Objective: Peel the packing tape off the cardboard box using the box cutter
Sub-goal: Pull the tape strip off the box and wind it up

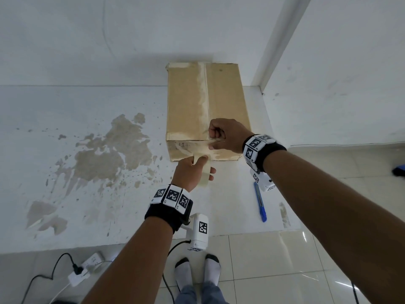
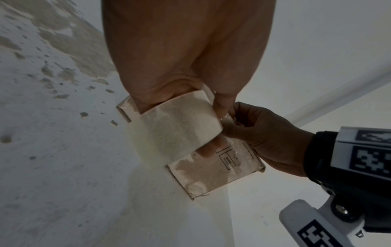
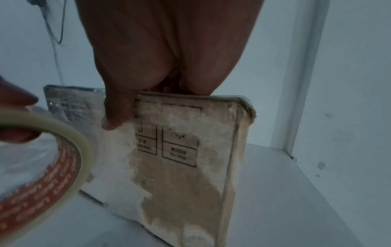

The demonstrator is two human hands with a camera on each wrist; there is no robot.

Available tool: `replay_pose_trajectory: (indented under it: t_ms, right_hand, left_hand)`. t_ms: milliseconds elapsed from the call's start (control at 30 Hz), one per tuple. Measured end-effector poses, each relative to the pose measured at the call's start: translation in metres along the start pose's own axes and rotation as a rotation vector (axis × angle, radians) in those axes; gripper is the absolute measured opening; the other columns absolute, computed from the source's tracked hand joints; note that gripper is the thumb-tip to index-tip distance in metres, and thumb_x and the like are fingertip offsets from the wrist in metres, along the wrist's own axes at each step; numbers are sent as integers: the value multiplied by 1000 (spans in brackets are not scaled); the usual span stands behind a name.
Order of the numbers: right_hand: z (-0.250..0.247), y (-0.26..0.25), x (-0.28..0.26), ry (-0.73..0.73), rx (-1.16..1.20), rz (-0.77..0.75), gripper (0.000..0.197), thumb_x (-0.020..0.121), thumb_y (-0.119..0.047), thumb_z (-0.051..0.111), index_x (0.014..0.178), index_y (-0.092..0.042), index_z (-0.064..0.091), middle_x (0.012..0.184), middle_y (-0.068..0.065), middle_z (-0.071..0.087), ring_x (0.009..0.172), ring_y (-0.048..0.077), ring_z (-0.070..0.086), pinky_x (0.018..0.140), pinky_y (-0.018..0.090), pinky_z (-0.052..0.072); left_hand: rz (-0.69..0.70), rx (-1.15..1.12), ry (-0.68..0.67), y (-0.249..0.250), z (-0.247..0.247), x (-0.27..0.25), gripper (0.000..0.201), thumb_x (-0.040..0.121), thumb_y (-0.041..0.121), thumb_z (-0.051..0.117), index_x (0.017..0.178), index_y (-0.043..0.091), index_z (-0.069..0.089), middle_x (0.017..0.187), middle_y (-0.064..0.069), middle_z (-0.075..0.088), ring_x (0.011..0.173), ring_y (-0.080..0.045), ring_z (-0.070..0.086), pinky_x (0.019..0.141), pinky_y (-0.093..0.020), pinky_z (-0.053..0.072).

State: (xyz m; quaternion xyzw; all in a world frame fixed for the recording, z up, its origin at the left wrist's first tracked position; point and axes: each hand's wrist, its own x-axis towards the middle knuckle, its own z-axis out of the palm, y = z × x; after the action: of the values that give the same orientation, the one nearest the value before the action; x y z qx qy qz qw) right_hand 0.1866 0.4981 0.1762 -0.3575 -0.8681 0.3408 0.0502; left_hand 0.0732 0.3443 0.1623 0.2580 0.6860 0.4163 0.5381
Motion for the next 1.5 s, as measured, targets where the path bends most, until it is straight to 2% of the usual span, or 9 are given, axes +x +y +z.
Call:
replay_pose_trajectory:
  t_ms: [100,333,600,933,1067,1167,1300,1400,1500]
  right_hand:
    - [-1,-1,1,-26,-69,-31,32,72,-14,84,83,-16,54,74,-13,47,62,2,42,63,18,37]
    - [7,2,-1,44,-126,-55,33,72,-18,82,79,-21,50,80,-8,52,69,13,47,67,24,38]
    - [20,-6,0,185,-116,-3,46,72,-56,78,74,-21,47,71,-11,48,60,5,40,58,19,33]
    - [0,-2,2,-72,-185,-56,37,73,-5,78,84,-21,46,84,-6,48,73,17,44,68,25,38]
    - [-1,-7,4,-101,-260,-58,39,74,1,73,87,-18,42,90,-1,47,75,20,45,70,32,41]
    - [8,-6,1,-25,-264,-95,37,71,-2,73,85,-17,42,85,0,47,70,21,43,65,32,39]
    - [18,-1,-3,114,-134,-79,36,75,-22,80,80,-19,44,80,-5,48,68,14,41,64,27,37]
    - [15,0,-3,83,-96,-79,32,79,-27,78,81,-20,47,81,-8,46,68,7,40,63,18,34]
    - [12,-1,-9,76,-78,-74,25,84,-29,75,84,-20,51,84,-6,50,72,9,44,65,18,35]
  left_hand:
    - [0,11,3,2,0,0,24,100,28,50,105,9,64,79,-4,77,53,-11,70,49,-16,50]
    - [-4,23,-8,5,-3,5,30,99,29,51,109,5,65,79,-5,78,58,-15,72,60,-26,53]
    - [3,19,-4,8,-6,5,25,99,26,51,105,7,67,76,-3,77,55,-14,71,56,-24,52]
    - [9,14,-12,9,-5,2,23,100,28,51,100,11,66,76,-3,77,57,-14,72,57,-25,52]
    - [9,15,-9,8,-6,0,25,99,28,51,104,7,65,75,-3,77,55,-15,71,58,-26,52]
    - [10,5,1,8,-8,-2,24,100,27,51,105,8,65,77,-5,77,55,-15,71,56,-25,52]
    - [20,16,5,10,-13,-6,25,100,27,51,100,9,67,82,-8,77,55,-14,70,55,-23,51]
    - [27,23,21,12,-18,-9,27,100,27,51,102,6,68,80,-8,77,54,-15,70,52,-22,50]
    - [40,31,28,19,-22,-15,26,100,27,51,102,6,67,78,-6,77,54,-14,70,51,-21,50]
